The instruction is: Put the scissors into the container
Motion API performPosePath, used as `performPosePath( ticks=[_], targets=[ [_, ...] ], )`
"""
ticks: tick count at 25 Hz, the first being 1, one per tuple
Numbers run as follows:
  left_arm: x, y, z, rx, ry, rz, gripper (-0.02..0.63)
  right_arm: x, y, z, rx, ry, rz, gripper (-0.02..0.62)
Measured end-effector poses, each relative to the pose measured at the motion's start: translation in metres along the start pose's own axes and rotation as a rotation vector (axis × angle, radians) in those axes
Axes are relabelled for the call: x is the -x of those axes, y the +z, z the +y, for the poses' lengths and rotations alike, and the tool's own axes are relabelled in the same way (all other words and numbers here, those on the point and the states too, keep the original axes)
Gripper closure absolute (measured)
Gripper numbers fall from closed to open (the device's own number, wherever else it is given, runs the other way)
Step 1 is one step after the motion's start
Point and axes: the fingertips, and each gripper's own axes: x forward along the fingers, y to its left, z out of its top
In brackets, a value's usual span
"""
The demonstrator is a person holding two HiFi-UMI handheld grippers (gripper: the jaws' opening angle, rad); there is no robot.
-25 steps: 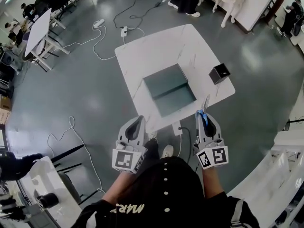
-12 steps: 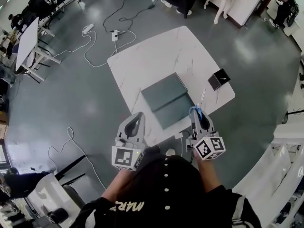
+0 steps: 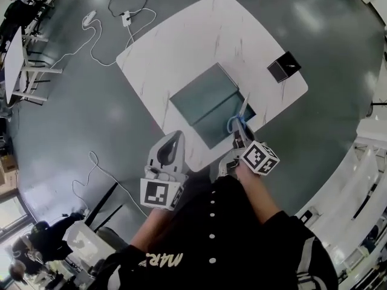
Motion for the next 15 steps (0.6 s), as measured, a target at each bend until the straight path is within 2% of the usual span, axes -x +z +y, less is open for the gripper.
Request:
performPosePath(
  ticks=[4,8,12,15],
  targets=[
    [-0.017,-0.021,0.002,0.027,-0.028,0.055,0.58,-0.021,-0.021,-0.02,-0.165,-0.078,0.044,0.535],
    [-0.03,-0.049,0.009,0.048,-0.037,0.106,0.58,-0.043,-0.042,-0.029,-0.264,-0.14,0.108,0.535],
    [-0.037,-0.061,0.015,0.056,-0.036,0.122,0.58,-0.059,-0.062,-0.037,-0.399,-0.217,0.167,0.535],
    [-0.042,-0.066,0.021,0.067,-0.033,0.126,0.58,-0.07,-0.07,-0.042,-0.442,-0.264,0.176,0.535]
  ],
)
